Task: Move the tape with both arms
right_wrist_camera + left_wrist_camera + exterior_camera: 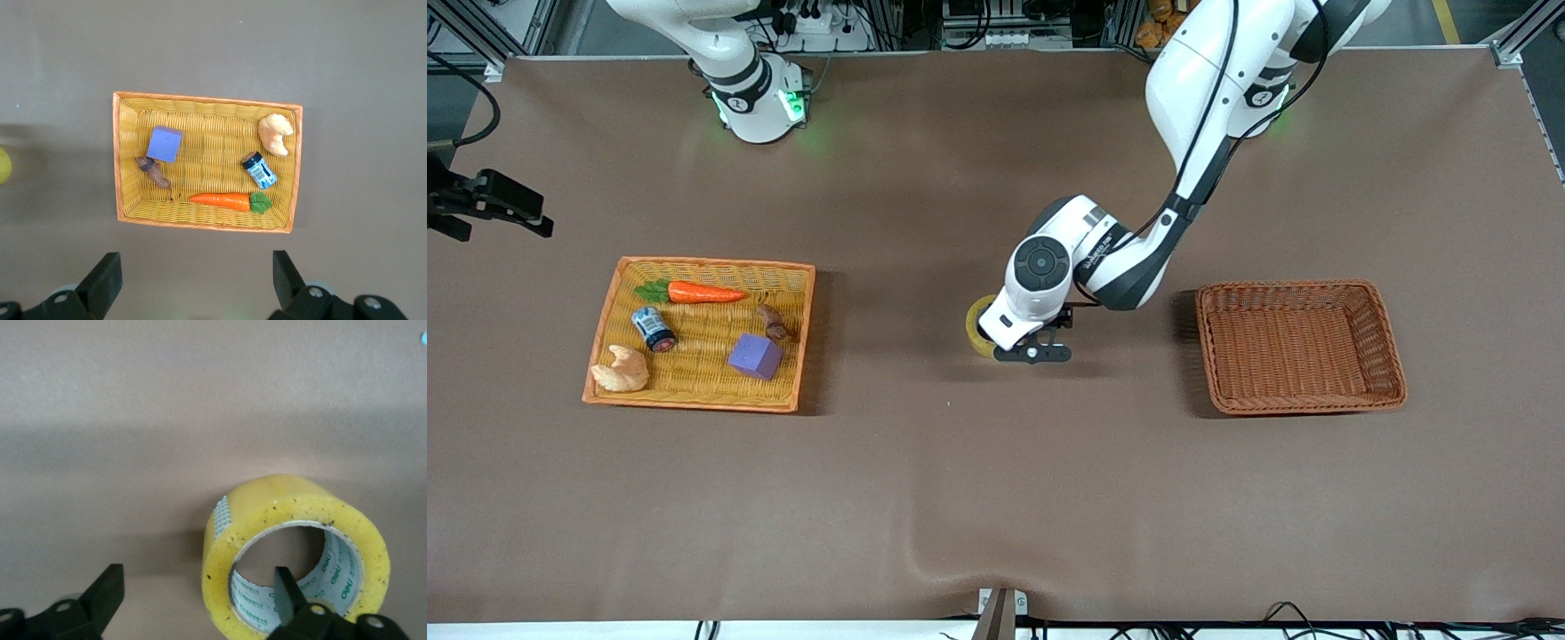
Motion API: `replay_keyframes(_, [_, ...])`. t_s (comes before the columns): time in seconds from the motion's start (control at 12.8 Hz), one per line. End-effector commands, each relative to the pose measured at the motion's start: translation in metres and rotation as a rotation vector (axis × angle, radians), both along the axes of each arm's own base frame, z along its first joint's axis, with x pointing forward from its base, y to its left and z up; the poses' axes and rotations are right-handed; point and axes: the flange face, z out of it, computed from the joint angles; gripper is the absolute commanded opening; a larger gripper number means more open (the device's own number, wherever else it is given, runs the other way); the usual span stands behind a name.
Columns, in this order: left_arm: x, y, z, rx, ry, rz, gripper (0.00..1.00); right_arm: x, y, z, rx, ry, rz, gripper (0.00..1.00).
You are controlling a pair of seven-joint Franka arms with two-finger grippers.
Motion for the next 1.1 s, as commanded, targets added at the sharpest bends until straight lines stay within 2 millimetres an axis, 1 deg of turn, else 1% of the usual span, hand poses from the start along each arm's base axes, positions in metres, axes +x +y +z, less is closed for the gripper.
replay_keyframes(0.0, [-0.002, -0.004, -0.010, 0.025, -0.020, 0.005, 0.66, 0.003, -0.003, 0.003, -0.007, 0.009, -0.025, 1.00])
replay_keyframes(0.08, [-0.002, -0.003, -0.012, 0.025, -0.018, 0.005, 0.34, 0.003, -0.001, 0.001, -0.005, 0.014, -0.022, 1.00])
replay_keyframes(0.16, [-0.003, -0.004, -0.015, 0.025, -0.013, 0.007, 0.04, 0.003, -0.002, 0.001, -0.005, 0.014, -0.023, 1.00])
replay_keyframes(0.24, [-0.002, -0.004, -0.016, 0.023, -0.009, 0.013, 0.00, 0.003, -0.002, 0.000, -0.002, 0.015, -0.024, 1.00])
replay_keyframes(0.31, [0.001, -0.002, -0.011, 0.021, -0.016, 0.028, 0.00, 0.004, 0.000, -0.001, 0.014, 0.017, -0.023, 1.00])
replay_keyframes(0.39, [0.008, 0.004, -0.003, 0.019, -0.028, 0.040, 0.00, 0.004, 0.000, -0.001, 0.017, 0.019, -0.023, 1.00])
replay_keyframes(0.47, [0.013, 0.008, 0.008, 0.016, -0.038, 0.044, 0.00, 0.003, -0.001, -0.001, 0.018, 0.022, -0.026, 1.00])
replay_keyframes(0.55, [0.027, 0.025, 0.033, 0.013, -0.052, 0.063, 0.00, 0.003, -0.002, 0.000, 0.018, 0.022, -0.026, 1.00])
replay_keyframes(0.63, [0.042, 0.052, 0.060, 0.026, -0.041, 0.066, 0.00, 0.003, -0.002, 0.000, 0.018, 0.022, -0.022, 1.00])
replay_keyframes(0.71, [0.051, 0.072, 0.091, 0.033, -0.039, 0.039, 0.00, 0.003, -0.002, 0.000, 0.016, 0.022, -0.021, 1.00])
replay_keyframes(0.86, [0.070, 0.125, 0.140, 0.035, -0.053, 0.043, 0.00, 0.004, -0.002, -0.003, 0.016, 0.026, -0.023, 1.00])
replay_keyframes(0.94, [0.078, 0.157, 0.156, 0.031, -0.061, 0.008, 0.00, 0.003, 0.000, -0.003, 0.017, 0.034, -0.020, 1.00])
replay_keyframes(1.02, [0.083, 0.183, 0.171, 0.025, -0.077, -0.035, 0.00, 0.002, 0.002, -0.001, 0.017, 0.033, -0.015, 1.00])
